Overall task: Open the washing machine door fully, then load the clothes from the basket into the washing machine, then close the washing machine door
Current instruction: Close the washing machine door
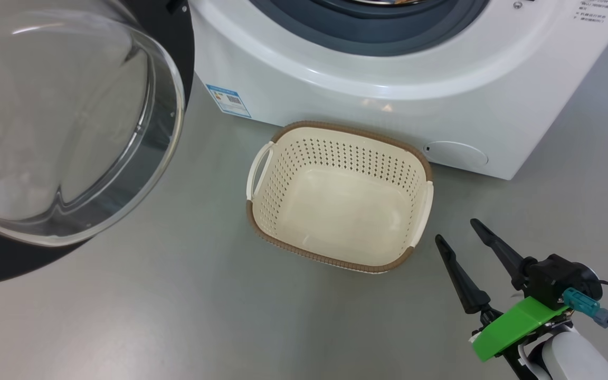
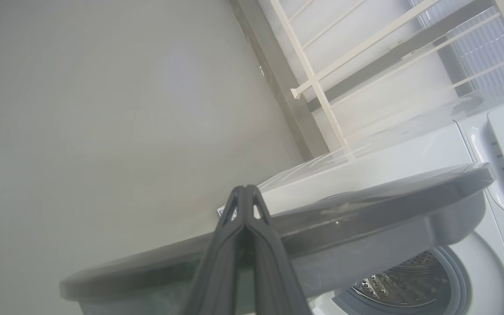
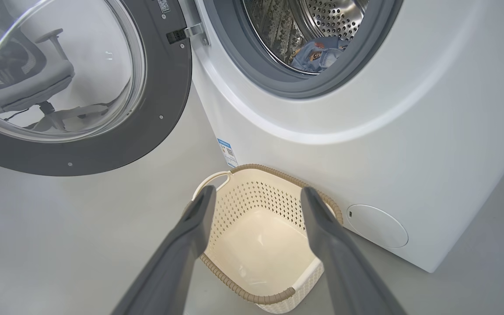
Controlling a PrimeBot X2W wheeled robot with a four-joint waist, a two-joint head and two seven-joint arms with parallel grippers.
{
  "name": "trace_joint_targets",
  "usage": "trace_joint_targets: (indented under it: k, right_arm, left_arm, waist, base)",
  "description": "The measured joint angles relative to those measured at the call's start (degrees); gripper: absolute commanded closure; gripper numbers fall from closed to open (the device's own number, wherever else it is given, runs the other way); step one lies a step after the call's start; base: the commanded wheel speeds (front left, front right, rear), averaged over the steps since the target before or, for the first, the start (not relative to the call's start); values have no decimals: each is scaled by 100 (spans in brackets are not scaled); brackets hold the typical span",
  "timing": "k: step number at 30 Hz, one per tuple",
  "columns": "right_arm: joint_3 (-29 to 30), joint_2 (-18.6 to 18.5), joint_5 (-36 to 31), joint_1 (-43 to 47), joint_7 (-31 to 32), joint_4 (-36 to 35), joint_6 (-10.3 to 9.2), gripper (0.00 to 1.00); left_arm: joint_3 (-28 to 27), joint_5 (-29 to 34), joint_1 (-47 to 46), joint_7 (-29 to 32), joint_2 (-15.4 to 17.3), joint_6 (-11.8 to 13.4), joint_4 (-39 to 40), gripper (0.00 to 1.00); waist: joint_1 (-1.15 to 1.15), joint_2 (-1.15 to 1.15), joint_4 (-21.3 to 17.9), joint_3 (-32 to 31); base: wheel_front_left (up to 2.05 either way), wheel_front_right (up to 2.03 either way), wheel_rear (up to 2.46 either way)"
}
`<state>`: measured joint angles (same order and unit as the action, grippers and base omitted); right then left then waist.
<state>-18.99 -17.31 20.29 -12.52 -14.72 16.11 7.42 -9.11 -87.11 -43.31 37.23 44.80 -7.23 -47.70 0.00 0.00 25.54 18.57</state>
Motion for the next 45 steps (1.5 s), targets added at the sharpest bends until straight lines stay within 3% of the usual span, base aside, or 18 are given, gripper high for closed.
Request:
trace_joint_targets:
  k: [25, 45]
  right_arm:
    - [22, 179, 7, 272, 0, 38, 0, 0]
    - [188, 279, 46, 526, 0, 64, 0, 0]
  left_arm:
    - [358, -103, 502, 876, 62, -1, 921, 100]
    - [466, -463, 1104, 1724, 40, -1, 2345, 100]
  waist:
    - [0, 0, 21, -530]
    - [0, 0, 22, -835]
  base:
    - [0, 0, 0]
    - [0, 0, 0]
